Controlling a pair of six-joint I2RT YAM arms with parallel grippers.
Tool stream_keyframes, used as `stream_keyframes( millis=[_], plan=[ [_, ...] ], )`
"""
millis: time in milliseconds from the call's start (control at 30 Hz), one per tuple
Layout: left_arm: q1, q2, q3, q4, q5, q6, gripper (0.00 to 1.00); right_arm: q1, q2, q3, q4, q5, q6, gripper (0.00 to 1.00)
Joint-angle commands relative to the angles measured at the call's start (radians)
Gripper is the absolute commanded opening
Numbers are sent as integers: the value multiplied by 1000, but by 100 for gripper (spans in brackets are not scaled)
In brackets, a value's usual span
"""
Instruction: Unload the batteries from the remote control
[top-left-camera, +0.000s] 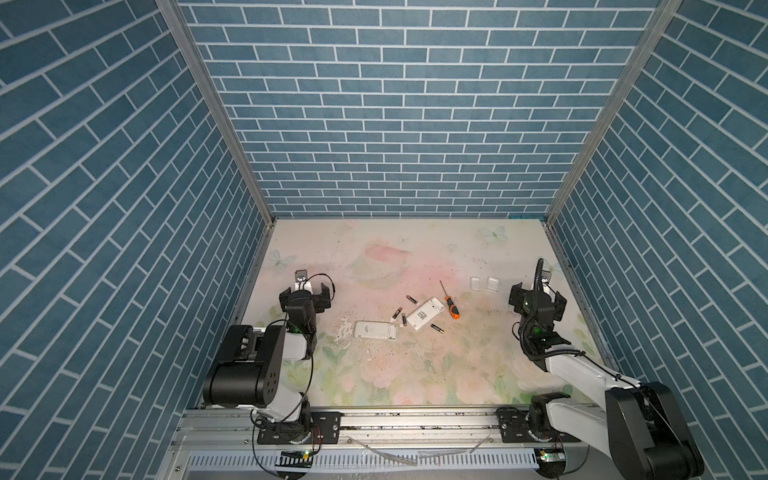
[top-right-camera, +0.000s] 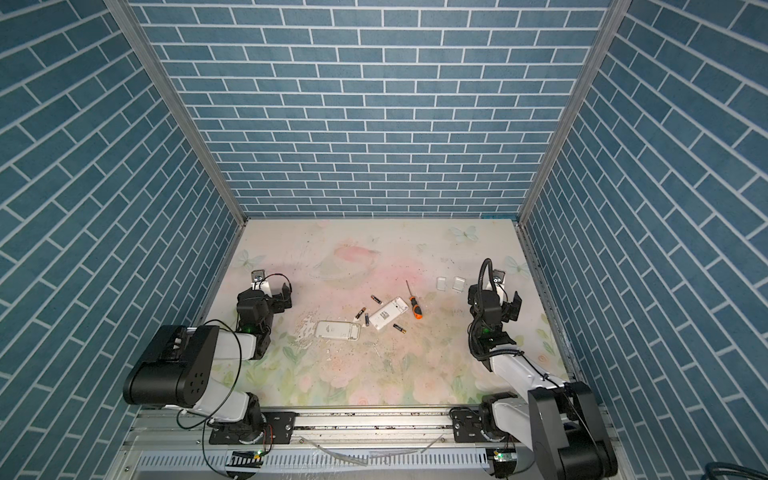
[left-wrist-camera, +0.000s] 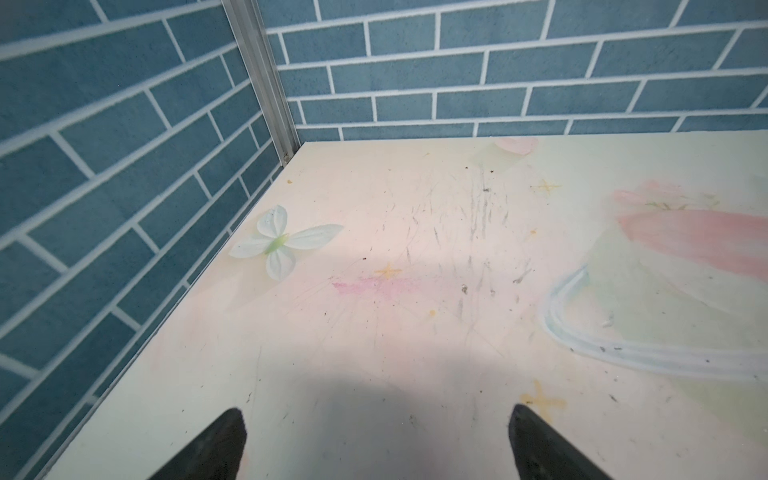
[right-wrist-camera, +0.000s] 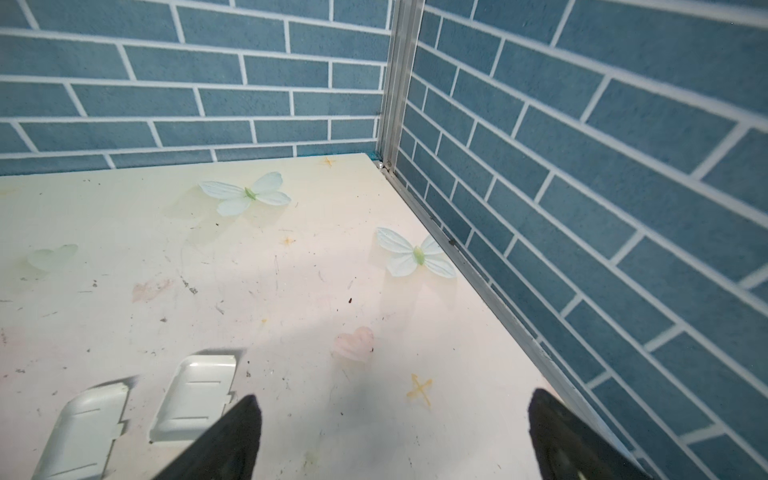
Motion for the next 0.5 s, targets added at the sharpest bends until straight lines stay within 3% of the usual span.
stream_keyframes(
  millis=[0, 100, 467],
  plan=[
    [5, 1, 22, 11, 61, 20, 100, -32, 51, -31, 143, -46, -39, 99],
    [4, 6, 67, -68, 80, 30, 100, -64, 116, -27, 196, -102, -35, 99],
    [4, 7, 69, -71, 85, 32, 100, -135, 309, 11, 369, -186, -48, 99]
  ],
)
